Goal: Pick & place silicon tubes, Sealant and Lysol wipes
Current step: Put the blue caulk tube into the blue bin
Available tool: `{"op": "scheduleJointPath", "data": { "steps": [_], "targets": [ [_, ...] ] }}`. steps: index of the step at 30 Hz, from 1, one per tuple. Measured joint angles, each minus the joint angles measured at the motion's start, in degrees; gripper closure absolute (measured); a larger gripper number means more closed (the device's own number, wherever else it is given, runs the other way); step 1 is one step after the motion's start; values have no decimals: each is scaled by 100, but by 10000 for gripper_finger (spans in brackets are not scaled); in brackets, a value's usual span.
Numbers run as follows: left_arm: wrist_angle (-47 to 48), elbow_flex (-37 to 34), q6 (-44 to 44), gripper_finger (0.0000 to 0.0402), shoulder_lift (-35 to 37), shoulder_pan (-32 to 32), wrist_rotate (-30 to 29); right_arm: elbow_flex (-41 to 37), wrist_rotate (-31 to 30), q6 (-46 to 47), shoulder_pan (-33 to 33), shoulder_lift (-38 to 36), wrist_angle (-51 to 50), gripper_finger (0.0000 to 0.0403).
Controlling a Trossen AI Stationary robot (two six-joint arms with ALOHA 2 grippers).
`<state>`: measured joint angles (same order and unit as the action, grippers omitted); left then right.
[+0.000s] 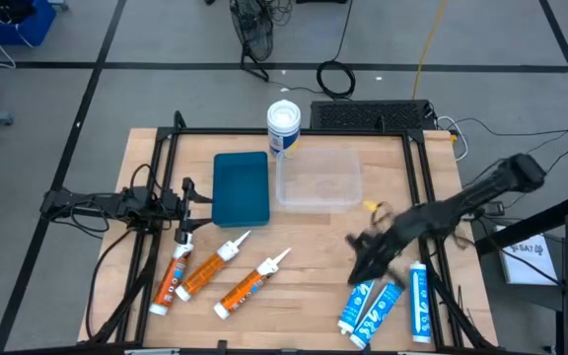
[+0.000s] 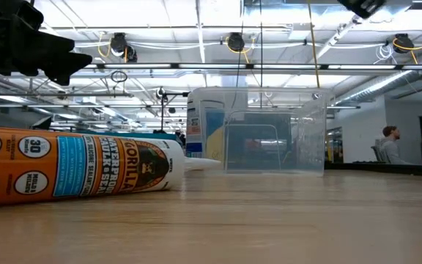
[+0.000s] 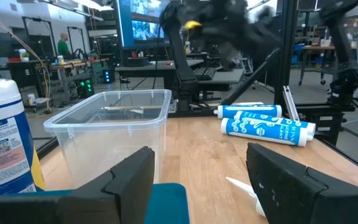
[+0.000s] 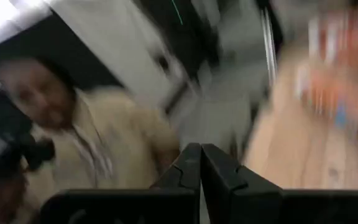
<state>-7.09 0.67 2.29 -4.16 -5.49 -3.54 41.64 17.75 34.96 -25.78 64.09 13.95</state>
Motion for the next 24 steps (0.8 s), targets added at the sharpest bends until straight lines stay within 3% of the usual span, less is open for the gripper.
{"op": "scheduleJointPath", "data": {
  "steps": [3, 6, 9, 11, 15, 24],
  "targets": [
    [0, 0, 0, 149, -1, 0, 1, 1332, -237, 788, -408, 1014, -2548, 403],
    [1, 0, -1, 149, -2, -1, 1, 2475, -182, 2162, -727, 1832, -5191, 403],
    [0, 0, 0, 149, -2, -1, 1, 3094, 475, 3647, -1104, 2470, -7116, 403],
    [-2, 0, 1, 149, 0, 0, 1, 3252, 1069, 4407, -1406, 2693, -7891, 403],
    [0, 0, 1, 149, 0, -1, 1, 3160, 1557, 5594, -2042, 2847, -8337, 403],
    [0, 0, -1, 149, 0, -1, 1, 2172, 1615, 8338, -3028, 2842, -6718, 403]
  ]
}}
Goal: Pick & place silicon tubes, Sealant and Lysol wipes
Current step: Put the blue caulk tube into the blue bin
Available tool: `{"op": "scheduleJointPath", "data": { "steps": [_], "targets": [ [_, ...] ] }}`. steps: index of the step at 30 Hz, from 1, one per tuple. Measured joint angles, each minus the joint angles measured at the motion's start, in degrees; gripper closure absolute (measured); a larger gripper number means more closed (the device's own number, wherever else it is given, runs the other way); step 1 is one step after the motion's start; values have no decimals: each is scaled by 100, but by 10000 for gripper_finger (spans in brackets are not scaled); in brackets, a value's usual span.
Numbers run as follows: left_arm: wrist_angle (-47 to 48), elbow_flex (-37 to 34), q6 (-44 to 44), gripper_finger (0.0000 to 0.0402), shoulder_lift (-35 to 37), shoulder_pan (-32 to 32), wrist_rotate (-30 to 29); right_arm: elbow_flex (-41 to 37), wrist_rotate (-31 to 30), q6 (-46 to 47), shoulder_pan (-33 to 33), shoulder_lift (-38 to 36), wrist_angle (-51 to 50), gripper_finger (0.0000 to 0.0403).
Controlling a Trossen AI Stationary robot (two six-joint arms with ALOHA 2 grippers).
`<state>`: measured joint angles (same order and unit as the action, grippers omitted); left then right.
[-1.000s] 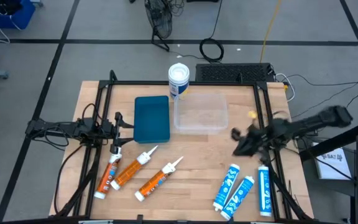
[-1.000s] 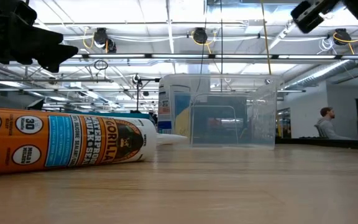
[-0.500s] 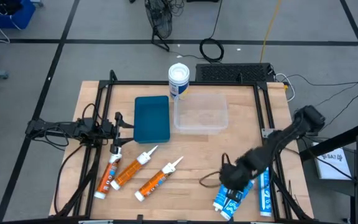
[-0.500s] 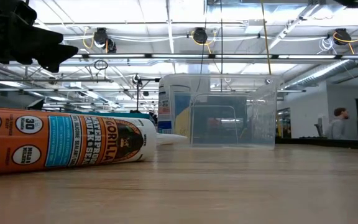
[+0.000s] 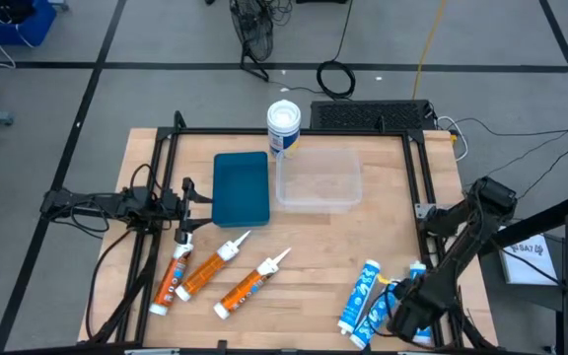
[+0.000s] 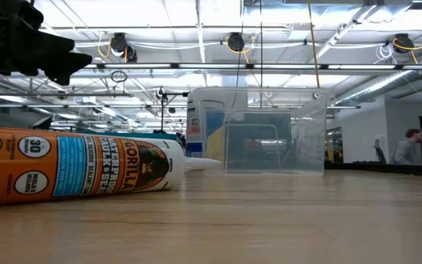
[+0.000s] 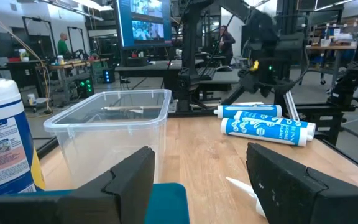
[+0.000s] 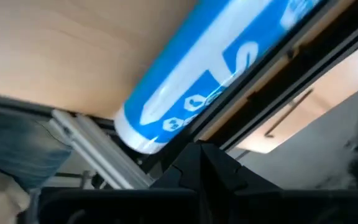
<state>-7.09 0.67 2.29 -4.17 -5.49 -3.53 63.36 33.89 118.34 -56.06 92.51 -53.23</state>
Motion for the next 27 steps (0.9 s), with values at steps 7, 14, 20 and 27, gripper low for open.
{"op": "scheduleJointPath", "data": {
  "steps": [7, 14, 20, 27],
  "targets": [
    [-1, 0, 1, 149, 0, 1, 0, -785, 780, 1331, -320, -12, 1086, 403],
    [-2, 0, 1, 149, -2, 0, 0, -1208, 563, 1066, -220, -34, 1464, 403],
    [-9, 0, 0, 149, -1, 1, 0, -1236, -238, 513, -1, -12, 1021, 403],
    [-31, 0, 1, 149, -2, 0, 2, -1231, -1871, -17, 200, 11, 990, 403]
  ]
}}
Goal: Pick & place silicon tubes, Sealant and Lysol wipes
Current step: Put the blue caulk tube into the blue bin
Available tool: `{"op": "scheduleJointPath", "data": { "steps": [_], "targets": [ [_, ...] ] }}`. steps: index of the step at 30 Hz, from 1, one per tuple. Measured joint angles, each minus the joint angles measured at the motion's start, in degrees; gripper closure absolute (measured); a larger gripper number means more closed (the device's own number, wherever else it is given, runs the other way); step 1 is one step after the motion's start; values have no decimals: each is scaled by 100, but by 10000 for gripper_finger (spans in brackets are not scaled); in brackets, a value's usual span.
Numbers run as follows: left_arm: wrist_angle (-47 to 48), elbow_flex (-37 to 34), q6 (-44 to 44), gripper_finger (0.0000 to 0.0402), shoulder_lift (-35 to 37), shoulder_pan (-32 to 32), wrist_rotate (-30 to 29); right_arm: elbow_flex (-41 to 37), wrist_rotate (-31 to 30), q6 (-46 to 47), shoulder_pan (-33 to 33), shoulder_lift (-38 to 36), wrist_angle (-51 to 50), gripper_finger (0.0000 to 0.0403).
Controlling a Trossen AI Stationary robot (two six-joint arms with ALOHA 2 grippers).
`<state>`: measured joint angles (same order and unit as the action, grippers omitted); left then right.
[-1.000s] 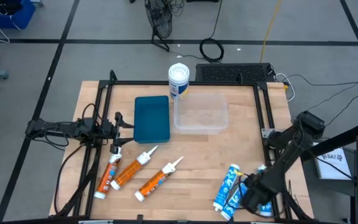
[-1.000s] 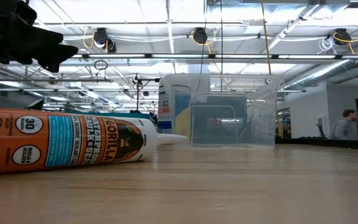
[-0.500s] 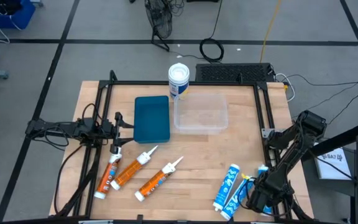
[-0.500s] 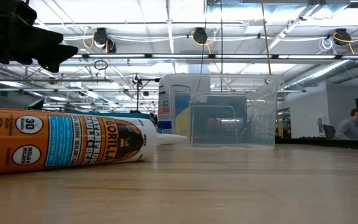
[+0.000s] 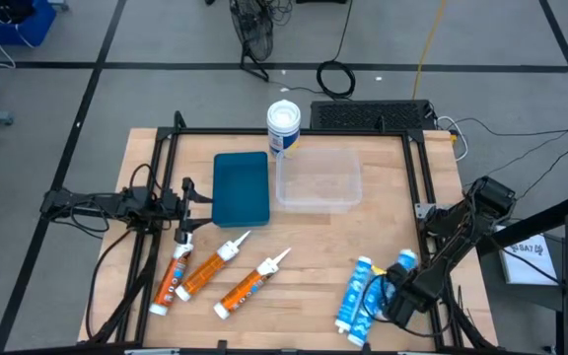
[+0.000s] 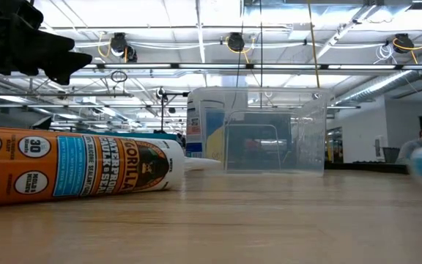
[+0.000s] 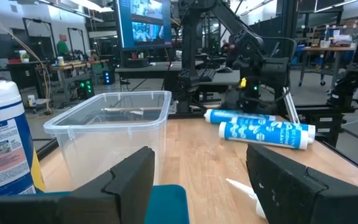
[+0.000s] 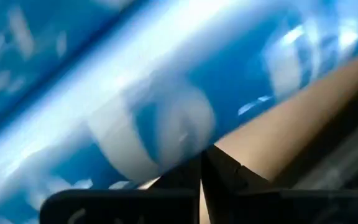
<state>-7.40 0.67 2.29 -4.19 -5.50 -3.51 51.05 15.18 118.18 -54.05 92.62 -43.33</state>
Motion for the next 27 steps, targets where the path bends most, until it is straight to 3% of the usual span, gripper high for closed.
{"op": "scheduleJointPath", "data": {
  "steps": [7, 18, 20, 23, 25, 27],
  "targets": [
    [-11, 0, 0, 149, 0, 1, -2, 9, -1439, -900, 391, -11, 48, 403],
    [-11, 0, -1, 149, 0, 2, -2, -57, -2150, -1362, 317, -12, 333, 403],
    [-11, 0, -10, 149, 0, 0, -1, -194, -2392, -1701, 314, -35, 812, 403],
    [-11, 0, -25, 149, 0, 0, -2, -506, -3630, -2324, 369, 5, 2289, 403],
    [-11, 0, -25, 149, 0, 2, -1, -708, -4491, -3140, 442, 1, 3418, 403],
    [-15, 0, -25, 149, 0, 2, -2, -863, -4931, -4147, 541, -6, 4651, 403]
  ]
}}
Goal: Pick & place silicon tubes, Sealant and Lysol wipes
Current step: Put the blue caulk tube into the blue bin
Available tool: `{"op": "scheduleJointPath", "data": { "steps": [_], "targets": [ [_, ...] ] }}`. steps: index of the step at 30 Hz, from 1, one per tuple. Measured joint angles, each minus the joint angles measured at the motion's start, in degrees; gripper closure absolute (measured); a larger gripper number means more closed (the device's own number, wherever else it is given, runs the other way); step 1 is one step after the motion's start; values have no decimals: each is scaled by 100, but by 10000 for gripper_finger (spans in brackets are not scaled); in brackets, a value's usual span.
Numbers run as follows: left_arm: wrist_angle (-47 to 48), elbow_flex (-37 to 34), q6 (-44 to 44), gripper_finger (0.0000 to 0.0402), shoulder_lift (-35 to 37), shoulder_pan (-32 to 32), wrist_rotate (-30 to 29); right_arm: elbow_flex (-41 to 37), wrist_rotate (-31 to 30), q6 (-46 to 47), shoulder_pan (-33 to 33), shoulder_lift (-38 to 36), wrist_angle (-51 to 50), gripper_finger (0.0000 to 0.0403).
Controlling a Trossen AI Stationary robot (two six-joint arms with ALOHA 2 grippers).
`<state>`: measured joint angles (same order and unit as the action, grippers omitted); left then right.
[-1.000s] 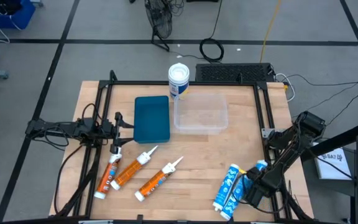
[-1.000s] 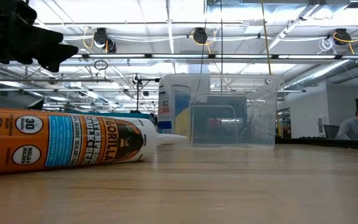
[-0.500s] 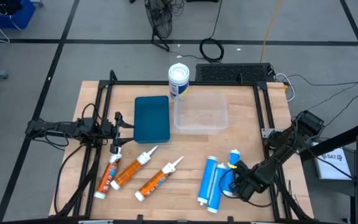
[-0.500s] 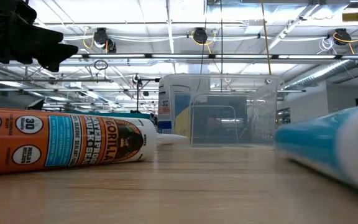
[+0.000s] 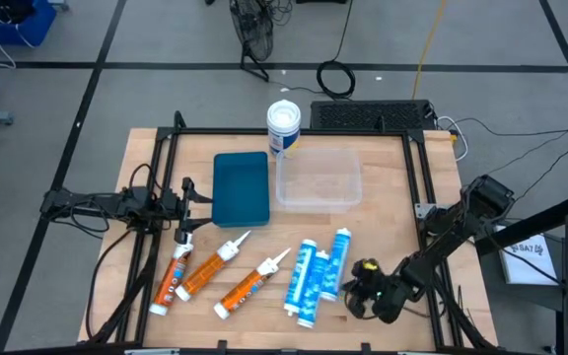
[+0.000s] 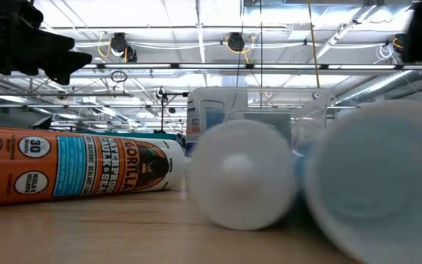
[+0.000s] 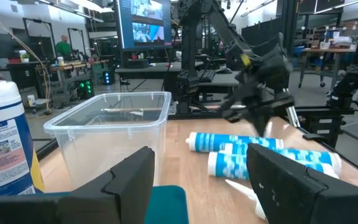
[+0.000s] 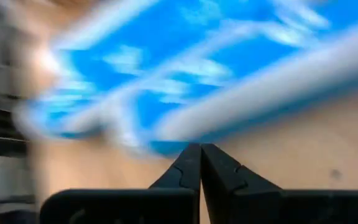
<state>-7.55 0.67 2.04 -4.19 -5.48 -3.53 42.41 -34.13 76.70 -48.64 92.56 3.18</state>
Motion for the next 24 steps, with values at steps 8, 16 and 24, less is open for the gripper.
{"op": "scheduleJointPath", "data": {
  "steps": [8, 16, 24],
  "targets": [
    [16, 0, 0, 149, 0, 1, 0, -110, -174, -3924, 372, -5, 3775, 403],
    [4, 0, 2, 149, 0, -2, 0, 1044, -52, -6866, 623, -64, 2897, 336],
    [2, 0, 2, 149, 0, -1, 0, 3187, 59, -6428, 1522, -21, -2385, 213]
  ]
}}
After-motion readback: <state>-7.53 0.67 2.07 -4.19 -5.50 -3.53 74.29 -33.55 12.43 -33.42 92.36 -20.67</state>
